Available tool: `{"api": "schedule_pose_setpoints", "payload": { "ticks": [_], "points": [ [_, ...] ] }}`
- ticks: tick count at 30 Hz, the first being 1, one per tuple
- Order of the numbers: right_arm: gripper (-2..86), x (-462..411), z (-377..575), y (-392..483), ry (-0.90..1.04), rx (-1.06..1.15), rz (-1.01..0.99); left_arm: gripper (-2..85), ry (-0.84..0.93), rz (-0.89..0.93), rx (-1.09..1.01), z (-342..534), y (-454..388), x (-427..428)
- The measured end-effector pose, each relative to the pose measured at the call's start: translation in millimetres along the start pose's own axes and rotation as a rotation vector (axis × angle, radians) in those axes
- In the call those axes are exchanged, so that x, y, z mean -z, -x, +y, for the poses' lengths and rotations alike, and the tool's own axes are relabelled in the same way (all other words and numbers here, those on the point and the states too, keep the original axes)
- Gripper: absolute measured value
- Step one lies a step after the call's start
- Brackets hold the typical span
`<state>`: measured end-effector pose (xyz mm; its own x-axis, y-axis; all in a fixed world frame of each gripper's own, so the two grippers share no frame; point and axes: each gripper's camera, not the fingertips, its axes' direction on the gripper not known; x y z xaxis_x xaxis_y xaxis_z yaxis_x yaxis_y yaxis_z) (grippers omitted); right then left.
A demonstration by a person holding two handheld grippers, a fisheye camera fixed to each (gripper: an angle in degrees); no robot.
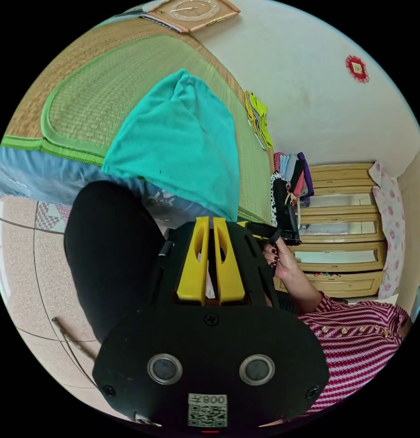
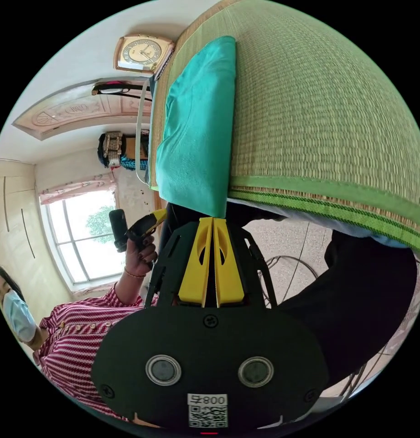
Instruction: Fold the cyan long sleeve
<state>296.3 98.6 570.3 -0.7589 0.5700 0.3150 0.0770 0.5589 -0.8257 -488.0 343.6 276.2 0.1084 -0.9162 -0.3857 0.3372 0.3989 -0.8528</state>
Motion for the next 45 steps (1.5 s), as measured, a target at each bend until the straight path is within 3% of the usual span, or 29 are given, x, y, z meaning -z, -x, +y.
{"api": "schedule_pose_setpoints", "payload": {
  "ticks": [10, 31, 45],
  "points": [
    [7.1, 48, 31, -30, -0.124, -0.056, -0.140, 9.0, 0.101, 0.229, 0.120, -44, 27, -40],
    [13.6, 39, 19, -72, -0.170, -0.103, -0.404, 2.8, 0.042, 0.434, 0.182, -56, 39, -26],
    [5.1, -12, 40, -85, -0.139, -0.078, -0.463, 2.1, 0.013, 0.307, 0.083, -40, 47, 24]
  ]
}}
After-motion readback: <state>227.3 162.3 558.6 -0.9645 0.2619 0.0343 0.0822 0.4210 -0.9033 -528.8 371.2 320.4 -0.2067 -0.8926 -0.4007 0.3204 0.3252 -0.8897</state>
